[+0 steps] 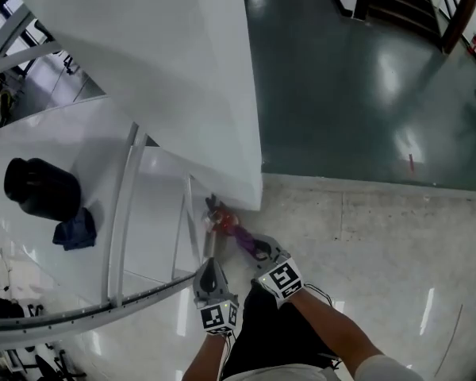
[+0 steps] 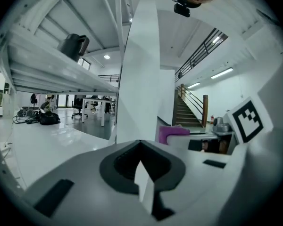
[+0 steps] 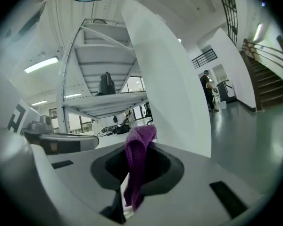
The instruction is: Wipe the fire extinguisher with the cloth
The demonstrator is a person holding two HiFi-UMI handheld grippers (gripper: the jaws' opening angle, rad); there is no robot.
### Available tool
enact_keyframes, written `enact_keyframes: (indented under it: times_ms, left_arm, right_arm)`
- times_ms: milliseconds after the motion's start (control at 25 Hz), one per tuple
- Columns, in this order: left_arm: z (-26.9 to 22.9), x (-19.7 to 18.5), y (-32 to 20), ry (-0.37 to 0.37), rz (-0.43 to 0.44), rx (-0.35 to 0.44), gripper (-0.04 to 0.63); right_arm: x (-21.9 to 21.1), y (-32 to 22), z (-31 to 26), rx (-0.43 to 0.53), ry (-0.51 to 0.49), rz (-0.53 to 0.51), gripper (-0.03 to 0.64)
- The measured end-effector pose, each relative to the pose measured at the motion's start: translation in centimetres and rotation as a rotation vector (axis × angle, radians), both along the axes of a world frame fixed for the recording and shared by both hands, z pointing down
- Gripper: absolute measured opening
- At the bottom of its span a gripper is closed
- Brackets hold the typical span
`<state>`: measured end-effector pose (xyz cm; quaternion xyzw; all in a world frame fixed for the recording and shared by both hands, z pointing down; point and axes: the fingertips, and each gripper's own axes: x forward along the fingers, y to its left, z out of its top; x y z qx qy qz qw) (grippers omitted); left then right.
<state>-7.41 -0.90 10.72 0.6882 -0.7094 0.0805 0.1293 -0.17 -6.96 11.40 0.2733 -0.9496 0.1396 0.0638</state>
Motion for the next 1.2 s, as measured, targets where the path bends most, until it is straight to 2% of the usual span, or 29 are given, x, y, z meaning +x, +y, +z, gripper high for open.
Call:
enact_keyframes:
  times_ms: [240,520,720,960,1200]
  left_arm:
    - [-9.5,2.1,5.7,-0.029,0.040,0.044,0.005]
    - [-15.6,1.2,9.0,0.000,0.044,0.065,0.005]
    - [-17.9,0.1,9.8,0.025,0.041,0.066,0.005]
    - [-19.1,-0.3,9.4,0.025,0.105,0.072,0.005]
    - [-19.2,-1.5,8.6,0.054,0.029,0.062,0.005]
  right_arm:
    - [2.5,5.8,-9.1,0.022,0.037,0.044,0.057]
    - [3.1,10.0,-15.5,0.042,0.055,0.143,0.057]
    - [2.1,11.5,-17.9,0.042,0.075,0.182,0.055]
    - [1.4,11.9,-19.7,0.037,0.065,0.211,0.057]
    - [0.7,10.9,-19.6,0.014,0.105,0.180,0.057]
